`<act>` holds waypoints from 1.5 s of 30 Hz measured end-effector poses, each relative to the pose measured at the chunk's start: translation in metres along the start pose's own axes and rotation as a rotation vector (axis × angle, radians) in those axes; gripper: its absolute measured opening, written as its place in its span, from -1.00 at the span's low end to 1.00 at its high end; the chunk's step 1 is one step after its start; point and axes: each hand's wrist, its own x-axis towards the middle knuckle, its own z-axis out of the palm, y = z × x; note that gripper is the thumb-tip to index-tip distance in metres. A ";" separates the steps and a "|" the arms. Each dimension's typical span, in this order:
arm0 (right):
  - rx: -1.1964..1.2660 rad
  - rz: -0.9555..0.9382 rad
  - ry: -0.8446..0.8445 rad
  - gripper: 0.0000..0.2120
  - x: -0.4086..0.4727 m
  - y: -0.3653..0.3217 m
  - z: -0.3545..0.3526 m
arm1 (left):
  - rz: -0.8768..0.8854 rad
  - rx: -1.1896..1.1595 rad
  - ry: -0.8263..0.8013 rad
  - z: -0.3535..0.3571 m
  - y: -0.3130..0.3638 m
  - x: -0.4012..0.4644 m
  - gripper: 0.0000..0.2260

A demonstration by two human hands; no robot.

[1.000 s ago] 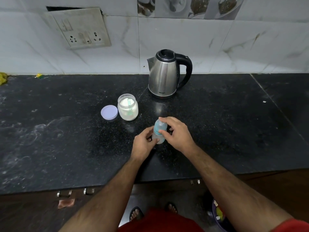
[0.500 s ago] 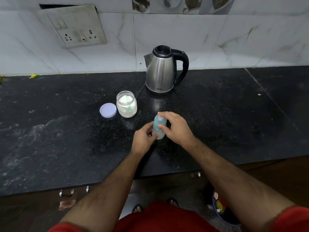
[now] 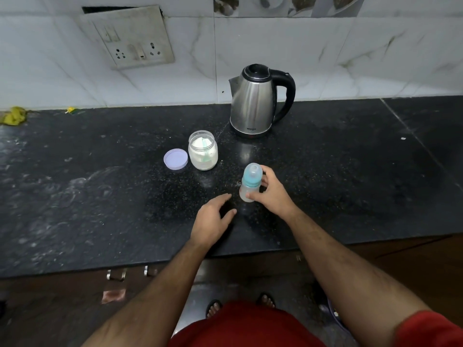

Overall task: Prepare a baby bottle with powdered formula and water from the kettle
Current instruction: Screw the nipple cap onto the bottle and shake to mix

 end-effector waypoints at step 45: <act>0.694 -0.085 0.122 -0.27 -0.094 -0.020 -0.090 | -0.002 0.644 -0.038 0.048 -0.022 -0.007 -0.26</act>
